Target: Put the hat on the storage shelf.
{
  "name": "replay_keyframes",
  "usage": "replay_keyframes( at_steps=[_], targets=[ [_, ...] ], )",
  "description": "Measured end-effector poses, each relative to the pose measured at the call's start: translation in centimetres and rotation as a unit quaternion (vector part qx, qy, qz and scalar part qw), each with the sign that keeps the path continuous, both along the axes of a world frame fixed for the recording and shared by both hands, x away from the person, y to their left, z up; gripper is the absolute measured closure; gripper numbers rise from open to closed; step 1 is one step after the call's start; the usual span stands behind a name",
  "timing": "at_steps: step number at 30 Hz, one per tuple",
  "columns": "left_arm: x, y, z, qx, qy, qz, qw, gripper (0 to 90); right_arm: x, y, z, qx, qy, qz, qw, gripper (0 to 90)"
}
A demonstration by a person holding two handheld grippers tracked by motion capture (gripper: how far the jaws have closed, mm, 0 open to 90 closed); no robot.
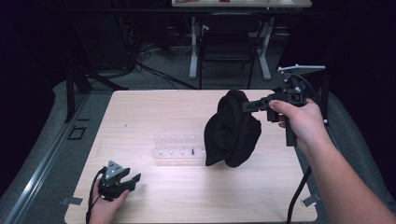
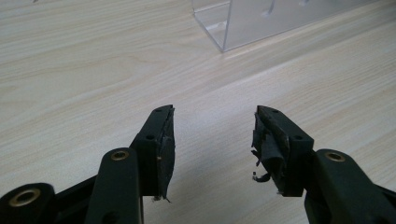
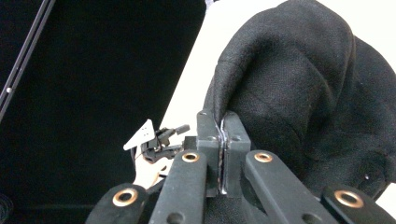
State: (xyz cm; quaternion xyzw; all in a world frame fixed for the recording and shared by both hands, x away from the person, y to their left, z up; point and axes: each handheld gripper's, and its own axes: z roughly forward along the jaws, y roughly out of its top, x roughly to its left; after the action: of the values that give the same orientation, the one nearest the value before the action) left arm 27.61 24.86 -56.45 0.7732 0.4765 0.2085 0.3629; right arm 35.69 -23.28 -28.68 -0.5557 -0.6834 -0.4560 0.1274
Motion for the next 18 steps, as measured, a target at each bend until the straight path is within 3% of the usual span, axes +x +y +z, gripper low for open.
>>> replay_keyframes(
  at_steps=[18],
  targets=[
    [0.0, -0.1, 0.1, 0.000, 0.000, -0.003, 1.0000, 48.4, 2.5, 3.2, -0.5, 0.008, 0.000, -0.013, 0.9999, 88.5]
  ],
)
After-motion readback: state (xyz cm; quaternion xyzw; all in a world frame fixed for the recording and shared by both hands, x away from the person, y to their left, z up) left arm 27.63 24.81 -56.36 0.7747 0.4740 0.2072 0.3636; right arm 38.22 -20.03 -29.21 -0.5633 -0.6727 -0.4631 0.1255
